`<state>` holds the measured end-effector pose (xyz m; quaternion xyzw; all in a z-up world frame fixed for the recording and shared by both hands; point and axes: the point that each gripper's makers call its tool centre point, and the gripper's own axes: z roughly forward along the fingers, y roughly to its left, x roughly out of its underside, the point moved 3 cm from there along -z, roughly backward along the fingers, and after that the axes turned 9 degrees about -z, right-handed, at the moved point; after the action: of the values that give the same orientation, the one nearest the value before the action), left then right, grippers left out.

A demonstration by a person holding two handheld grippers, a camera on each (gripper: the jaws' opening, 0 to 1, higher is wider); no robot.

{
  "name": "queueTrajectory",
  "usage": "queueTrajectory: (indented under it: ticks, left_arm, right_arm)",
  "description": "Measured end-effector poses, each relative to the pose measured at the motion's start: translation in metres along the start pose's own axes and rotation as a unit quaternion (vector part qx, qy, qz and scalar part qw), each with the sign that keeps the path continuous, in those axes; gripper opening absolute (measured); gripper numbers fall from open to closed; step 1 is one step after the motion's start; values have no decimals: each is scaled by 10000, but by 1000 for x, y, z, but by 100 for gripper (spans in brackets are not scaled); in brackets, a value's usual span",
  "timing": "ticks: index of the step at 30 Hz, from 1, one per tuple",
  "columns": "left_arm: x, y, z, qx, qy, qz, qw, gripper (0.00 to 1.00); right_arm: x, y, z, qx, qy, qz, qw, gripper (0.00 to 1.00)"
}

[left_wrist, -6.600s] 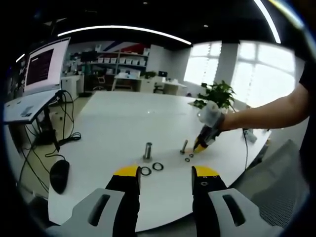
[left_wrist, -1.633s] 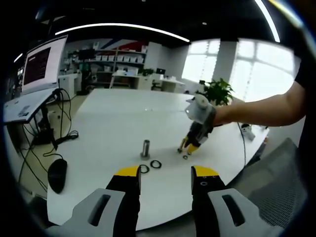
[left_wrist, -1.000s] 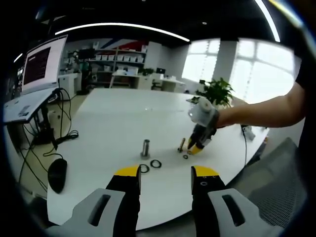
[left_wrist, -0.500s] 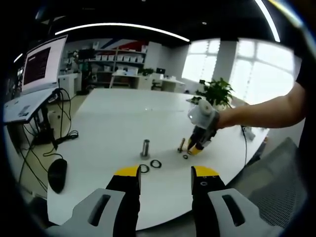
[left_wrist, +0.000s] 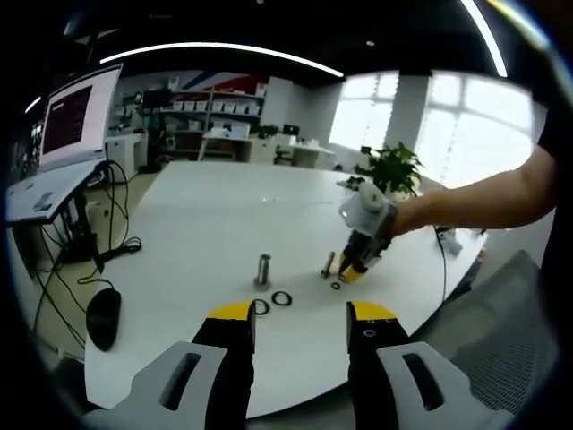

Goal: Place the washer onto the threaded stud by aligning its center hole with the stud, sliding it down to the base, and recovering from edge contact or off-axis alignment until the washer reaches the visible bottom stop.

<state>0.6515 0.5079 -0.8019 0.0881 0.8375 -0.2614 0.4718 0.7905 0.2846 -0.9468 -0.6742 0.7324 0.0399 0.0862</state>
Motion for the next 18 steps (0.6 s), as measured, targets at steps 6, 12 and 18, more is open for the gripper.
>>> queueTrajectory:
  ticks: [6, 12, 18]
  left_arm:
    - [-1, 0, 0, 9, -17, 51, 10000, 37]
    - [-1, 0, -1, 4, -43, 50, 10000, 37]
    - [0, -1, 0, 37, -9, 76, 10000, 37]
  right_arm:
    - [-2, -2, 1, -75, 237, -146, 9996, 18]
    - [-2, 0, 0, -46, 326, -106, 9994, 17]
    - [0, -4, 1, -168, 244, 32, 9996, 16]
